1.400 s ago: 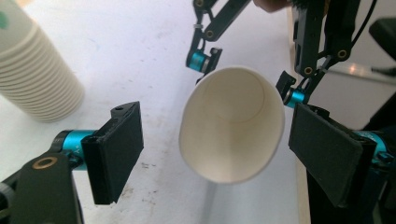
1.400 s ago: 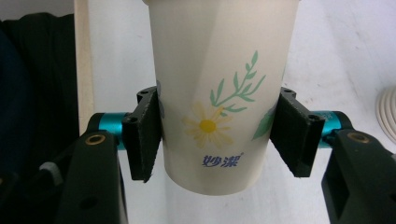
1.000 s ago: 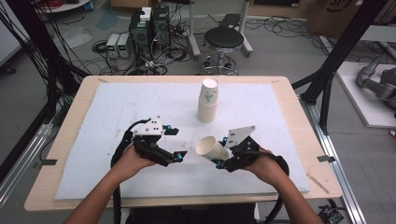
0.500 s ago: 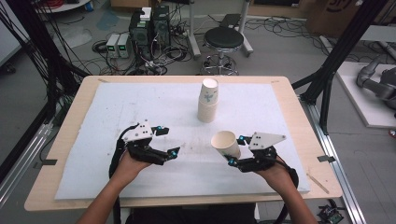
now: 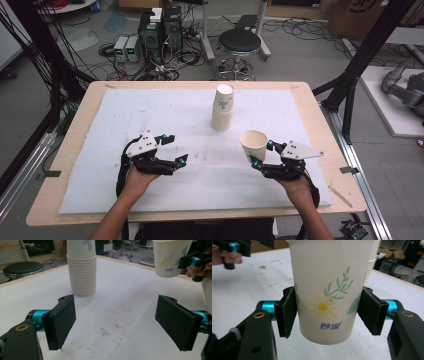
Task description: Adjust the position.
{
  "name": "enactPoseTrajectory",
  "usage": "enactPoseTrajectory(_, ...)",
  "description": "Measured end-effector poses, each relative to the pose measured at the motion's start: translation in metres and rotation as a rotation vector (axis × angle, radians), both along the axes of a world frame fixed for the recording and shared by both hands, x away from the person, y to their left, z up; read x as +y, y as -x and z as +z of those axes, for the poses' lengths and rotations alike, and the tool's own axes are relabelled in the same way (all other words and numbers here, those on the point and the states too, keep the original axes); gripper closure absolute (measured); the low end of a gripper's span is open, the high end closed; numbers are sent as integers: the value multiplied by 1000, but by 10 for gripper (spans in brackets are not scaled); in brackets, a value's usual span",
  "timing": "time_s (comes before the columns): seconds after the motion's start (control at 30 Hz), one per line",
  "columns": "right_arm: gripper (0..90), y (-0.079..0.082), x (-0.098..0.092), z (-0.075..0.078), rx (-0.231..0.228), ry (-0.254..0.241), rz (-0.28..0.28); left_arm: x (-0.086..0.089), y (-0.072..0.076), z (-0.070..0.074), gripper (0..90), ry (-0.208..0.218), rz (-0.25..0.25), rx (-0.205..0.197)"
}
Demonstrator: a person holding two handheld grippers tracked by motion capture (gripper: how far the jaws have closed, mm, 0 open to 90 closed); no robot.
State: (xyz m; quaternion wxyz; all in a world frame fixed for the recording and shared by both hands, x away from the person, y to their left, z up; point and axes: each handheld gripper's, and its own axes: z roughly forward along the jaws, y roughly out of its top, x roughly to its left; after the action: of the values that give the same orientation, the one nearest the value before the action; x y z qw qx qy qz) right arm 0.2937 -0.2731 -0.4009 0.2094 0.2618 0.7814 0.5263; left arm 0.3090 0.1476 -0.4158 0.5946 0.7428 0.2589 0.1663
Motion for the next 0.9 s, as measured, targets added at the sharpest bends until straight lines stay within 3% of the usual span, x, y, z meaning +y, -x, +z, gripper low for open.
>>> enactPoseTrajectory(0.43,361,1,-16,1,-65,-67,-121,10,4,-2,168,32,29,-44)
enactPoseTrajectory(0.67,362,1,-24,5,-97,-97,-168,17,6,-3,168,46,42,-37)
enactPoseTrajectory(0.9,361,1,-30,4,-92,-107,-184,18,5,-3,169,60,50,-36)
